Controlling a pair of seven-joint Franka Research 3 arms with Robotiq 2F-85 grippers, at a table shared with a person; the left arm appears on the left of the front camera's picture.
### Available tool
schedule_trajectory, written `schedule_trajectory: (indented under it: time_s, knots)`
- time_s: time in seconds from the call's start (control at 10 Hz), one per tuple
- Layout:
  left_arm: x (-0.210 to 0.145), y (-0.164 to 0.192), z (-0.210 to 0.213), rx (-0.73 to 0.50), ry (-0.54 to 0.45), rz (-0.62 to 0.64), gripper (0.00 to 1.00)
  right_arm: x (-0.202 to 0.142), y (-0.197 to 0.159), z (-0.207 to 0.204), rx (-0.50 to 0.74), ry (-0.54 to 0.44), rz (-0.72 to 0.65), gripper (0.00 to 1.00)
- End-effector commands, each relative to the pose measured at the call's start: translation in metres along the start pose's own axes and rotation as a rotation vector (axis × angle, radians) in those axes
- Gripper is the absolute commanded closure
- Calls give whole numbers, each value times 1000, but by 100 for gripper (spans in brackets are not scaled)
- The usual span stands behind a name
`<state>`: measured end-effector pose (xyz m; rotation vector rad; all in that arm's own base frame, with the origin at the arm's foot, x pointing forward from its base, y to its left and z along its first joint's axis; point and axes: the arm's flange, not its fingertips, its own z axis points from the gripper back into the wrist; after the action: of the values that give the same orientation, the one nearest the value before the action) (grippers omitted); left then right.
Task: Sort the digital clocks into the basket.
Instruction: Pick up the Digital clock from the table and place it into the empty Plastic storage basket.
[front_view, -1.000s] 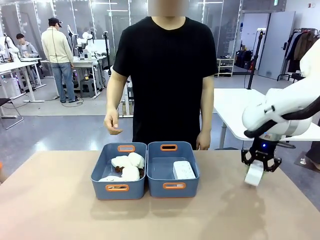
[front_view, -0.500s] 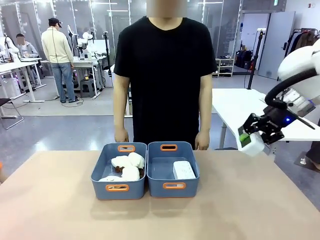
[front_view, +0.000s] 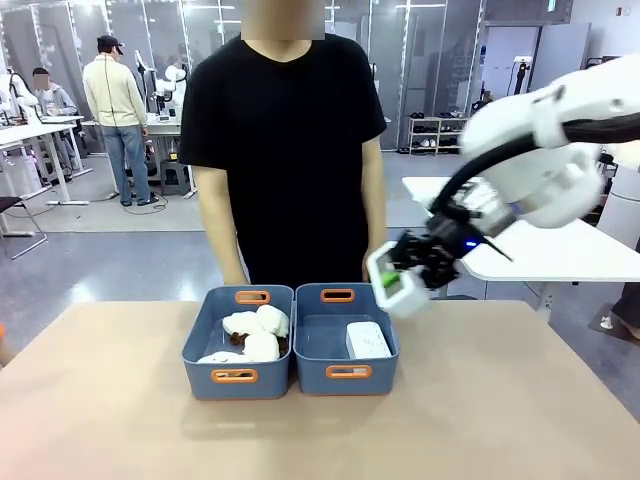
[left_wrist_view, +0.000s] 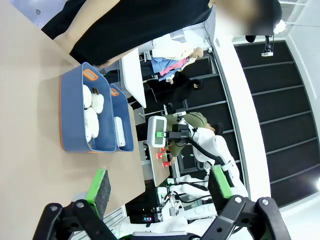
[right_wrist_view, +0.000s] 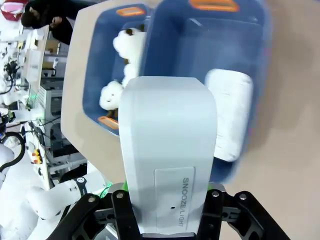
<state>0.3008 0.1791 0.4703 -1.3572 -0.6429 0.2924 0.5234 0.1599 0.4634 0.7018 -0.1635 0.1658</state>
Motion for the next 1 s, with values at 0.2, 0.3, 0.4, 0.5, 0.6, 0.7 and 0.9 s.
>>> schedule_trajectory:
  time_s: [0.2,0.3,0.4,0.5,0.6,0.7,0.9]
  knots:
    - [-2,-2,2,-5,14,-15,0,46,35,-75,-163,45,-143,100]
    - [-2,-2,2,-5,14,-15,0,51,37,-92,-196,45,-181,100]
    - [-2,-2,2,-5,14,-15,0,56,36,-108,-229,43,-189,100]
    - [-2,-2,2,-5,14,-15,0,54,36,-121,-235,69,-211,100]
    - [-2,-2,2,-5,14,-15,0,59,29,-131,-249,81,-220,100]
    - [-2,-2,2,-5,14,-15,0,62,22,-137,-263,76,-224,100]
    - [-2,-2,2,-5,14,-15,0,63,13,-151,-301,74,-226,100]
